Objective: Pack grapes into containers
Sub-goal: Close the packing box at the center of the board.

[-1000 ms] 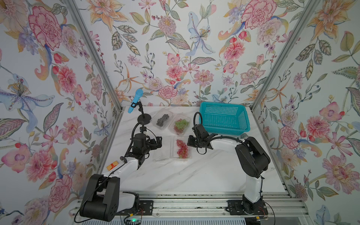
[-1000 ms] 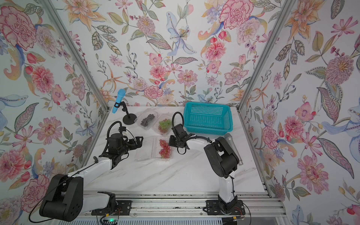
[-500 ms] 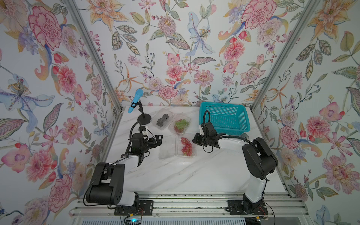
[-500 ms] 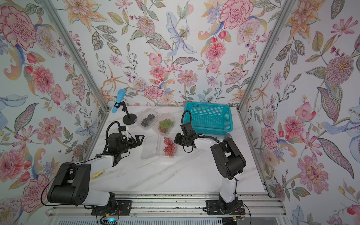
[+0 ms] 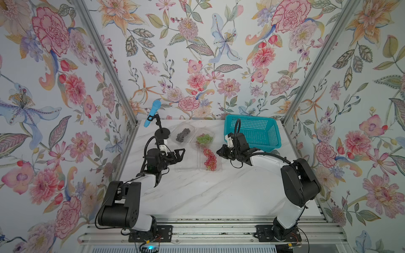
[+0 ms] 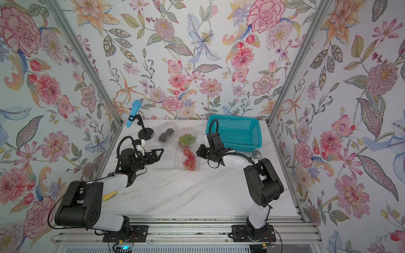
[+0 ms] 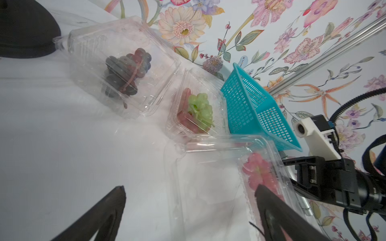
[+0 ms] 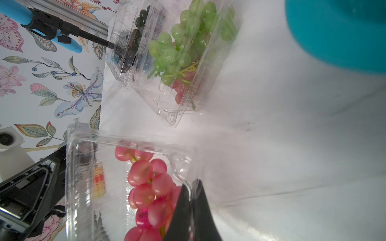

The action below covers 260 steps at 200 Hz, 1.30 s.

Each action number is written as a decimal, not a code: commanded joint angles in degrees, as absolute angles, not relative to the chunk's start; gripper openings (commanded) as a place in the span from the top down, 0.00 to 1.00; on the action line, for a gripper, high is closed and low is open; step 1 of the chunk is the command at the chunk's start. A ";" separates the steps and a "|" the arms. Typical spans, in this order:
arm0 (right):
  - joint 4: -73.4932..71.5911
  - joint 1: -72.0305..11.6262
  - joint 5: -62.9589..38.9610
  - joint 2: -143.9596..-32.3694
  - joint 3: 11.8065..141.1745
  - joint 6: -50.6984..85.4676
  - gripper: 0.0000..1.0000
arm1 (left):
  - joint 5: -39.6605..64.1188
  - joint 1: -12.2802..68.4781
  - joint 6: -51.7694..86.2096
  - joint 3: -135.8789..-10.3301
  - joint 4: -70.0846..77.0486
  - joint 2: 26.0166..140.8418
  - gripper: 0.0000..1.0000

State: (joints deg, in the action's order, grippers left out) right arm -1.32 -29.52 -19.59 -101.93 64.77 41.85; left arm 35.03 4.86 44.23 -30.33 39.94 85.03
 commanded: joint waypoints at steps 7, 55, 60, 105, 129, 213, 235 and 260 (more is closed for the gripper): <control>-2.72 -29.01 -20.67 -100.01 65.28 40.98 1.00 | 41.29 4.48 49.43 -29.03 49.07 87.01 0.00; -2.90 -28.58 -20.65 -99.64 64.96 40.69 1.00 | 41.29 4.46 49.59 -28.62 47.97 87.74 0.00; -2.85 -28.52 -20.65 -99.51 64.87 40.69 1.00 | 40.97 4.48 49.10 -28.72 47.03 87.58 0.00; -3.43 -28.39 -20.94 -99.48 64.78 40.95 1.00 | 41.04 4.93 48.25 -29.42 45.88 88.01 0.00; -3.88 -28.48 -20.70 -100.31 65.10 41.13 1.00 | 41.31 5.74 48.25 -29.79 46.05 88.08 0.00; -4.55 -28.92 -20.67 -103.01 67.12 41.40 1.00 | 41.90 7.48 47.35 -30.10 45.71 89.21 0.00; -4.33 -28.92 -20.39 -103.18 67.13 41.17 1.00 | 43.03 7.61 48.51 -30.39 47.12 91.30 0.00; -3.96 -29.31 -19.62 -103.77 67.36 40.88 1.00 | 44.19 8.44 49.97 -30.73 48.51 90.98 0.00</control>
State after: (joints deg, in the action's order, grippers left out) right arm -2.85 -28.84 -20.14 -102.72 65.36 41.21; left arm 41.87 7.31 48.71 -29.30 46.06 90.80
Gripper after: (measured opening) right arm 0.049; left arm 0.997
